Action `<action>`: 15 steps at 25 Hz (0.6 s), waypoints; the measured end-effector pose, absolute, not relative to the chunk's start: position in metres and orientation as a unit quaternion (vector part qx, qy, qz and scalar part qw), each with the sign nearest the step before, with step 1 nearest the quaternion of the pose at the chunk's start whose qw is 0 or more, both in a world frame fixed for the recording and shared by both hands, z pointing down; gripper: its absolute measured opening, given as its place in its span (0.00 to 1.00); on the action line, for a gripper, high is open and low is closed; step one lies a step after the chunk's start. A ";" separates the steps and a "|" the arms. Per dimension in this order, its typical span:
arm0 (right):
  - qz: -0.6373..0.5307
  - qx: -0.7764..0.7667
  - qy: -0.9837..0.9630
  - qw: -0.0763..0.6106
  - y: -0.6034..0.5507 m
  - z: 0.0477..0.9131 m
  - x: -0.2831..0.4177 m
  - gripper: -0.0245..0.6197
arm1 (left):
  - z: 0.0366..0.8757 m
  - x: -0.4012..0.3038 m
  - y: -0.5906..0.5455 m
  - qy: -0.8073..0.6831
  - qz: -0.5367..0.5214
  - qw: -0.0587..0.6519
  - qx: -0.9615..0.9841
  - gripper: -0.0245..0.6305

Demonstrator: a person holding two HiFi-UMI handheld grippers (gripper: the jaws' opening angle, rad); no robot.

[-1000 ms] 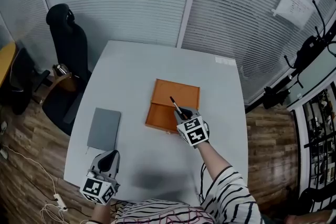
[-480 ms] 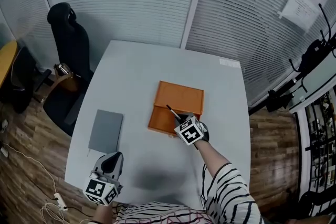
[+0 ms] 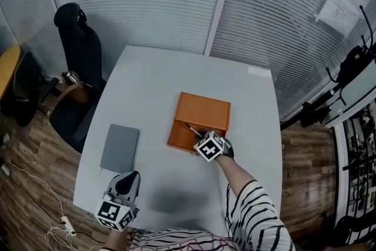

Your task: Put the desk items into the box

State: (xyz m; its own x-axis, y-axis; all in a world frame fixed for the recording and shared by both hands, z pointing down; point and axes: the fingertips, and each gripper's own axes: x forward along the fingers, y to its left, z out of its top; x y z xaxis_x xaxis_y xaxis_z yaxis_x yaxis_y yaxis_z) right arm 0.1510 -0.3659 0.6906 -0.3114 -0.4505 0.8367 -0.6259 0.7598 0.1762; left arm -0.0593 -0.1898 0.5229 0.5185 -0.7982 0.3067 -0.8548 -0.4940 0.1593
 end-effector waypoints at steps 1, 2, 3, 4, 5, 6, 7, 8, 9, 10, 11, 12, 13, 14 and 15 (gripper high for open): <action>0.091 0.332 -0.803 0.487 -0.366 0.692 0.151 0.13 | 0.523 -0.059 -0.190 -0.481 0.097 0.146 0.859 0.08; 0.092 0.328 -0.802 0.491 -0.365 0.694 0.152 0.13 | 0.523 -0.059 -0.190 -0.481 0.097 0.146 0.859 0.08; 0.092 0.324 -0.801 0.495 -0.364 0.696 0.151 0.13 | 0.524 -0.059 -0.190 -0.481 0.098 0.146 0.859 0.08; 0.092 0.320 -0.800 0.500 -0.364 0.697 0.151 0.13 | 0.524 -0.059 -0.190 -0.481 0.099 0.147 0.858 0.08; 0.092 0.317 -0.799 0.503 -0.363 0.699 0.150 0.13 | 0.525 -0.060 -0.190 -0.482 0.099 0.148 0.858 0.08; 0.094 0.314 -0.799 0.505 -0.363 0.701 0.149 0.13 | 0.526 -0.060 -0.190 -0.482 0.099 0.149 0.858 0.08; 0.099 0.311 -0.799 0.505 -0.363 0.704 0.149 0.13 | 0.526 -0.061 -0.189 -0.483 0.099 0.150 0.857 0.08; 0.103 0.309 -0.800 0.505 -0.363 0.707 0.149 0.13 | 0.526 -0.061 -0.189 -0.483 0.099 0.151 0.857 0.08; 0.107 0.306 -0.800 0.506 -0.363 0.709 0.149 0.13 | 0.526 -0.061 -0.189 -0.484 0.098 0.153 0.856 0.08; 0.109 0.304 -0.799 0.507 -0.363 0.711 0.148 0.13 | 0.526 -0.061 -0.189 -0.484 0.098 0.154 0.856 0.08; 0.111 0.303 -0.799 0.508 -0.362 0.712 0.148 0.13 | 0.526 -0.061 -0.189 -0.484 0.098 0.153 0.856 0.08; 0.113 0.301 -0.798 0.509 -0.362 0.712 0.147 0.13 | 0.526 -0.061 -0.189 -0.484 0.099 0.151 0.856 0.08; 0.117 0.300 -0.798 0.510 -0.361 0.713 0.147 0.13 | 0.526 -0.061 -0.189 -0.483 0.100 0.150 0.857 0.08; 0.120 0.299 -0.798 0.510 -0.360 0.714 0.146 0.13 | 0.527 -0.061 -0.189 -0.482 0.101 0.150 0.857 0.08; 0.122 0.298 -0.797 0.510 -0.360 0.715 0.145 0.13 | 0.527 -0.060 -0.189 -0.481 0.101 0.150 0.858 0.08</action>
State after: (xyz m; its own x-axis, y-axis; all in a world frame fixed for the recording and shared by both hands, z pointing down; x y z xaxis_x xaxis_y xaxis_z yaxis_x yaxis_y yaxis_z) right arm 0.1455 -0.3597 0.7147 -0.3013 -0.3506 0.8867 -0.6004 0.7922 0.1091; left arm -0.0604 -0.1890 0.5273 0.5167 -0.7949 0.3180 -0.8557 -0.4925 0.1591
